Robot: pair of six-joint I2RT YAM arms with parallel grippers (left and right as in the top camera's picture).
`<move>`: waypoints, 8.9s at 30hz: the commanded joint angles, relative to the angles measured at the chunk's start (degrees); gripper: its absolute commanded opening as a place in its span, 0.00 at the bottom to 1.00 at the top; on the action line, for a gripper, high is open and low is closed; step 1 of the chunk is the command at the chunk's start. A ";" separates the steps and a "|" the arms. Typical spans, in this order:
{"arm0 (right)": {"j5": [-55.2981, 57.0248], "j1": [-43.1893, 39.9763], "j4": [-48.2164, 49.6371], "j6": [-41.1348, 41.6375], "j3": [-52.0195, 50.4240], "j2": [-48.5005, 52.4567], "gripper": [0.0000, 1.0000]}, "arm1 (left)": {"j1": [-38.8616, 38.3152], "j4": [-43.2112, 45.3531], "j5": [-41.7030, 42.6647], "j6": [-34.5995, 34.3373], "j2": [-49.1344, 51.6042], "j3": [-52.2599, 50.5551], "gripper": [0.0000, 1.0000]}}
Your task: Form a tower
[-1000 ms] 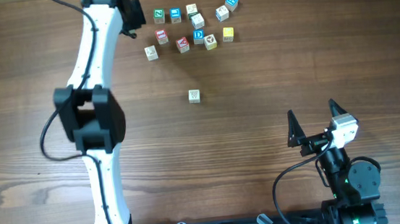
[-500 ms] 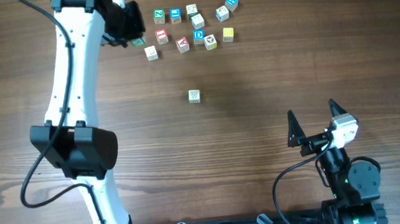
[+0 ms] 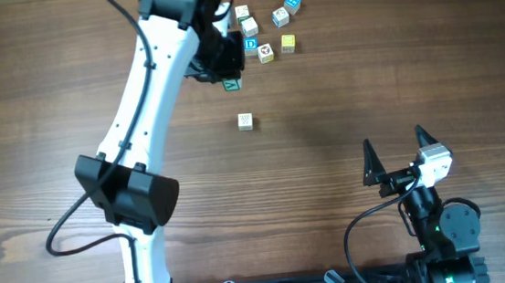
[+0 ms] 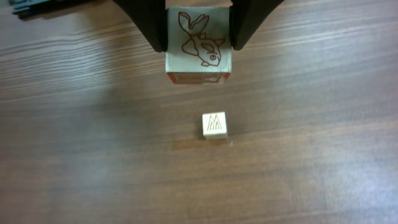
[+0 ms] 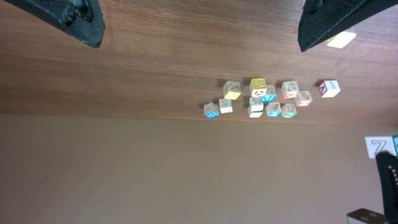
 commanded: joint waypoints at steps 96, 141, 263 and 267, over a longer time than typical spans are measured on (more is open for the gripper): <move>1.01 -0.33 0.31 0.76 -0.04 -0.26 1.00 | -9.55 47.82 -14.12 -10.58 -11.13 -52.61 0.06; 1.01 -0.33 0.31 0.74 -0.07 -0.26 1.00 | -9.70 47.80 -17.14 -10.60 -9.14 -52.61 0.51; 1.01 -0.33 0.31 0.72 -0.04 -0.26 1.00 | 41.86 44.54 -15.43 -14.97 -11.13 -49.57 1.00; 1.01 -0.33 0.31 0.74 -0.04 -0.26 1.00 | 42.66 44.54 -15.43 -14.97 -11.13 -49.57 1.00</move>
